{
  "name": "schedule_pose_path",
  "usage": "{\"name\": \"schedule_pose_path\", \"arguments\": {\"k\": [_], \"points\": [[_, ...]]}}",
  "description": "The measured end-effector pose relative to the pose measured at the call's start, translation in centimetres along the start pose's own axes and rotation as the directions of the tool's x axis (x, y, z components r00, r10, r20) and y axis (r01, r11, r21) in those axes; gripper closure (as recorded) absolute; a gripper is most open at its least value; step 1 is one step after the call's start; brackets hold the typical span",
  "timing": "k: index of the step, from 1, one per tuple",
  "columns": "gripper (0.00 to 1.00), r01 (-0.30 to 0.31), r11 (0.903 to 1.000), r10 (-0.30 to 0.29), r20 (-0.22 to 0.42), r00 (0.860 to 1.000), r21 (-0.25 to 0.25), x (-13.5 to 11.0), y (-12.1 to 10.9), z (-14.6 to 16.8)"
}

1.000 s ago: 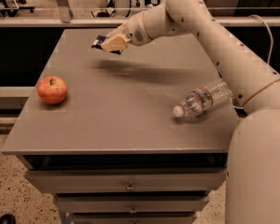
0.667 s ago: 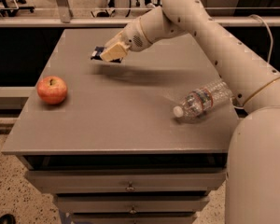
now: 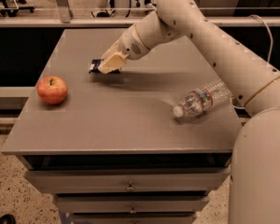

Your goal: Move rxbar blueberry near apple

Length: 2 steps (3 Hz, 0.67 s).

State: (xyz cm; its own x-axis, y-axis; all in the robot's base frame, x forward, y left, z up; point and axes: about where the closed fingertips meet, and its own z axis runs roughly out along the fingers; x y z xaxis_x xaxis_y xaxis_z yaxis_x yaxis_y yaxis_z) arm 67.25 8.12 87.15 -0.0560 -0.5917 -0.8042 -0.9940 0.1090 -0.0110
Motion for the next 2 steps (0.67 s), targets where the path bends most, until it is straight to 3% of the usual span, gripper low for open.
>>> {"name": "schedule_pose_path", "arguments": {"k": [2], "points": [[1.0, 0.082, 0.9885, -0.085, -0.021, 0.996, -0.127, -0.8, 4.3, 1.8]]}}
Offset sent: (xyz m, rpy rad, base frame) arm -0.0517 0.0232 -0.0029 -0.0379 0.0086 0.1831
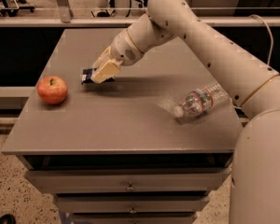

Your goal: Move rxbar blueberry near apple

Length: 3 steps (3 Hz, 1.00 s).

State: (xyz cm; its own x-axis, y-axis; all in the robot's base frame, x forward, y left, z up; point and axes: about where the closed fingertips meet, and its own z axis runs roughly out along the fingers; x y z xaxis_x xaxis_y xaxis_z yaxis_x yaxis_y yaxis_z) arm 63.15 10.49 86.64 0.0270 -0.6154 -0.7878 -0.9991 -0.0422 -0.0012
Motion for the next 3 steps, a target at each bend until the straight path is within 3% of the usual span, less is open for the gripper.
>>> {"name": "schedule_pose_path", "arguments": {"k": [1, 3], "points": [[0.97, 0.021, 0.9982, -0.021, 0.001, 1.0, -0.056, -0.3, 1.4, 1.6], [0.51, 0.062, 0.991, -0.062, 0.007, 0.998, -0.118, -1.3, 3.0, 3.5]]}}
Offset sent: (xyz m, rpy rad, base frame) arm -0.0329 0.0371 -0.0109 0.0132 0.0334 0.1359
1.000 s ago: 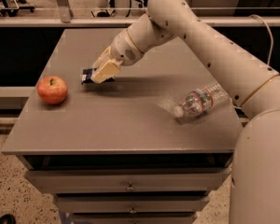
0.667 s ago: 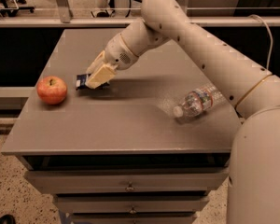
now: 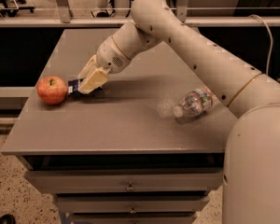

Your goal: Move rxbar blueberry near apple

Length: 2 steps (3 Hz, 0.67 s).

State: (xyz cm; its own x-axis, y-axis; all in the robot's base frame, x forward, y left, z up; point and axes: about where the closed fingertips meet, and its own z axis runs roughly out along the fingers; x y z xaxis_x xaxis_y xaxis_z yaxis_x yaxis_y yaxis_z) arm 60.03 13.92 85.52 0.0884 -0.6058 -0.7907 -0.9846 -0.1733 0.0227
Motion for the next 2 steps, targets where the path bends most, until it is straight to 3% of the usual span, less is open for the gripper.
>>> {"name": "schedule_pose_path", "arguments": {"k": [1, 2], "points": [[0.2, 0.017, 0.9996, -0.017, 0.001, 1.0, -0.023, -0.25, 0.67, 0.48], [0.0, 0.024, 0.9992, -0.024, 0.001, 1.0, -0.033, -0.3, 1.07, 0.64]]}}
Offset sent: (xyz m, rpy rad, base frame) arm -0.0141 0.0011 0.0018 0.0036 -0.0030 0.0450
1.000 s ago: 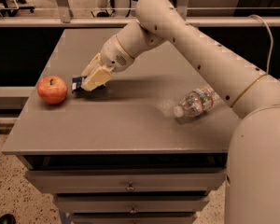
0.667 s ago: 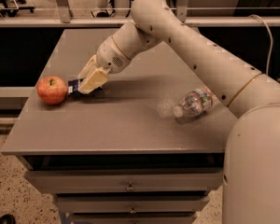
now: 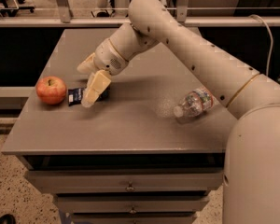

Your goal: Move rxbar blueberry near apple

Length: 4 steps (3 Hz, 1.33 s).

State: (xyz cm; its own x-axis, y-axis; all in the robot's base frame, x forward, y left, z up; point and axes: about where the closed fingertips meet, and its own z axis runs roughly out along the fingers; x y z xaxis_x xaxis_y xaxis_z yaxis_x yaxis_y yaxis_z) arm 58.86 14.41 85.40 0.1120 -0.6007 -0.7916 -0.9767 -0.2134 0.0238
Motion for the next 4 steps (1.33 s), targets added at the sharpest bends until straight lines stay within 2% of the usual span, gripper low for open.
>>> {"name": "schedule_pose_path", "arguments": {"k": [1, 2, 3, 4], "points": [[0.0, 0.0, 1.0, 0.0, 0.0, 1.0, 0.0, 0.0, 0.0, 0.0], [0.0, -0.013, 0.9912, 0.018, -0.032, 0.999, 0.132, 2.2, -2.4, -3.7], [0.0, -0.034, 0.9371, 0.06, -0.066, 0.996, 0.347, 6.0, -5.0, -10.8], [0.0, -0.063, 0.8392, 0.106, -0.048, 0.993, 0.54, 9.7, -7.1, -18.2]]}}
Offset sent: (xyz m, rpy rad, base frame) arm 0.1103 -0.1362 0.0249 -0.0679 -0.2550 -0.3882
